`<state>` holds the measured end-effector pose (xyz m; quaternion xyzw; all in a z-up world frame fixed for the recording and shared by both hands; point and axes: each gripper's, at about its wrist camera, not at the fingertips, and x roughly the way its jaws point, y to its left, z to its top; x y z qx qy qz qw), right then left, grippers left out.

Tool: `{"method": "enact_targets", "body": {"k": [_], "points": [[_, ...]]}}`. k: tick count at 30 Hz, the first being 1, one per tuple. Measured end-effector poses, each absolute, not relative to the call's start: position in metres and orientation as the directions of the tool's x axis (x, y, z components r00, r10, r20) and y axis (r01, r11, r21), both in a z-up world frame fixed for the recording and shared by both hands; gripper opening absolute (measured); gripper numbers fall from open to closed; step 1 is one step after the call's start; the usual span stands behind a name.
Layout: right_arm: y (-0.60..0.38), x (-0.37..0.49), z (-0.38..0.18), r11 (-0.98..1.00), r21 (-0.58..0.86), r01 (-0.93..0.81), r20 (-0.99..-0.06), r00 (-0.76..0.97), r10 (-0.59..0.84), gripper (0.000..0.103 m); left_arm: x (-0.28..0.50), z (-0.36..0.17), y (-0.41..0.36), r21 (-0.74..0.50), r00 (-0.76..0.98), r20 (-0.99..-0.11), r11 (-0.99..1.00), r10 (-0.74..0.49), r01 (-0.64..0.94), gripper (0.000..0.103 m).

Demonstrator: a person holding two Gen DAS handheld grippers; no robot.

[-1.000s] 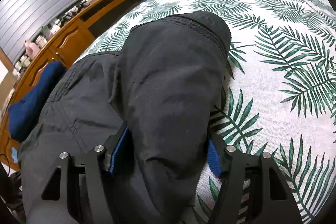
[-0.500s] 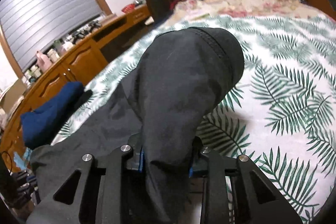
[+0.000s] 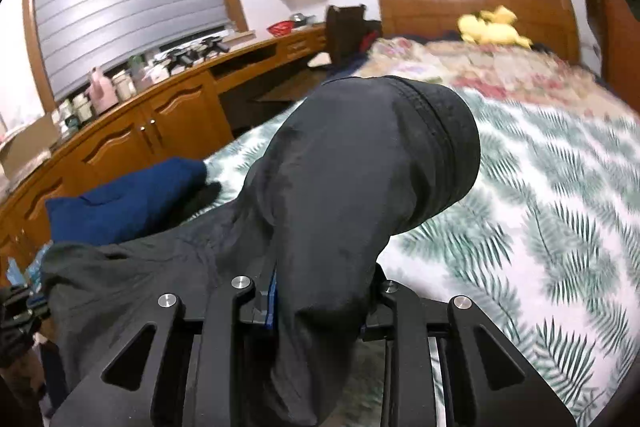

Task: Fold large clothes
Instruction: 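Lift the jacket bundle with both tools and carry it toward the desk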

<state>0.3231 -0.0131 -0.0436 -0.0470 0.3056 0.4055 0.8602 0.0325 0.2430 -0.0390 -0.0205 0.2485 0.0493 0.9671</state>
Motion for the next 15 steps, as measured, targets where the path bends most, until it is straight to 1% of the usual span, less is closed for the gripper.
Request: {"method": "enact_targets", "body": {"k": [3, 6, 11, 15], "points": [[0.039, 0.315, -0.012, 0.638, 0.135, -0.758, -0.551, 0.478, 0.684, 0.026, 0.023, -0.012, 0.282, 0.008, 0.885, -0.444, 0.988, 0.139, -0.152, 0.004], [0.092, 0.312, 0.011, 0.605, 0.146, -0.783, -0.538, 0.450, 0.713, 0.026, 0.014, 0.011, 0.324, 0.042, 0.882, -0.421, 0.975, 0.214, -0.216, 0.004], [0.180, 0.303, 0.029, 0.542, 0.188, -0.819, -0.517, 0.387, 0.763, 0.026, -0.005, 0.031, 0.395, 0.101, 0.842, -0.407, 0.933, 0.356, -0.346, 0.004], [0.254, 0.290, 0.026, 0.488, 0.225, -0.843, -0.516, 0.322, 0.794, 0.026, -0.015, 0.028, 0.446, 0.112, 0.798, -0.412, 0.894, 0.440, -0.434, 0.004]]}}
